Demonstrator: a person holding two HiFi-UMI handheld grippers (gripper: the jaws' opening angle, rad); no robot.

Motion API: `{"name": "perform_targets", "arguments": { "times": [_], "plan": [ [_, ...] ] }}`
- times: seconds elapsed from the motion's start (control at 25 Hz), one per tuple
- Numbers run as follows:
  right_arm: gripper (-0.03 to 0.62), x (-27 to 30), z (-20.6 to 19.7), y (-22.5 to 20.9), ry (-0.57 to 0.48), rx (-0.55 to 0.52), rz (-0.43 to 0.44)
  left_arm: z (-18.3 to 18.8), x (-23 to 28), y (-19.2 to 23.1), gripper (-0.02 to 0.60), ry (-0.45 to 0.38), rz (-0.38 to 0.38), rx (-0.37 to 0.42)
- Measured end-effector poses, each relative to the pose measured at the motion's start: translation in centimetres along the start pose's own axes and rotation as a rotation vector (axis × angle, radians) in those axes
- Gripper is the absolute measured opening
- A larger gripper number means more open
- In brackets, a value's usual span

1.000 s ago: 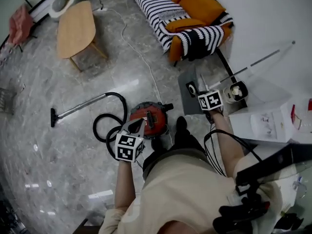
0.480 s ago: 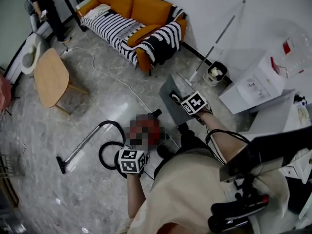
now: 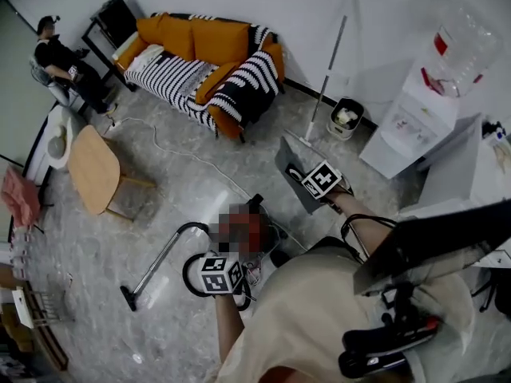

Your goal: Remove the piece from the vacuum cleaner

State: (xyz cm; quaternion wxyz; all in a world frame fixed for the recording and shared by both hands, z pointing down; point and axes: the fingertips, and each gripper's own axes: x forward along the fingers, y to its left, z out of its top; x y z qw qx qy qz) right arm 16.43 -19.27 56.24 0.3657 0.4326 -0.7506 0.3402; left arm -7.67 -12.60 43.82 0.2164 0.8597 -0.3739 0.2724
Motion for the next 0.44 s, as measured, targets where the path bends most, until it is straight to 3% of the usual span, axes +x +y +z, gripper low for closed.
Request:
{"name": "perform_targets", "arguments": {
  "times": [0.16, 0.44],
  "plan": [
    [0.025, -2.6, -2.0, -2.2, -0.034, 0.016, 0.050, 2.4, 1.9, -4.9, 0.005, -0.023, -0.045, -0.006],
    [0.025, -6.9, -4.7, -7.6, -0.068, -0.011, 0.091, 5.1, 5.6, -12.6, 0.005, -0.019, -0.013, 0.058]
  ]
}}
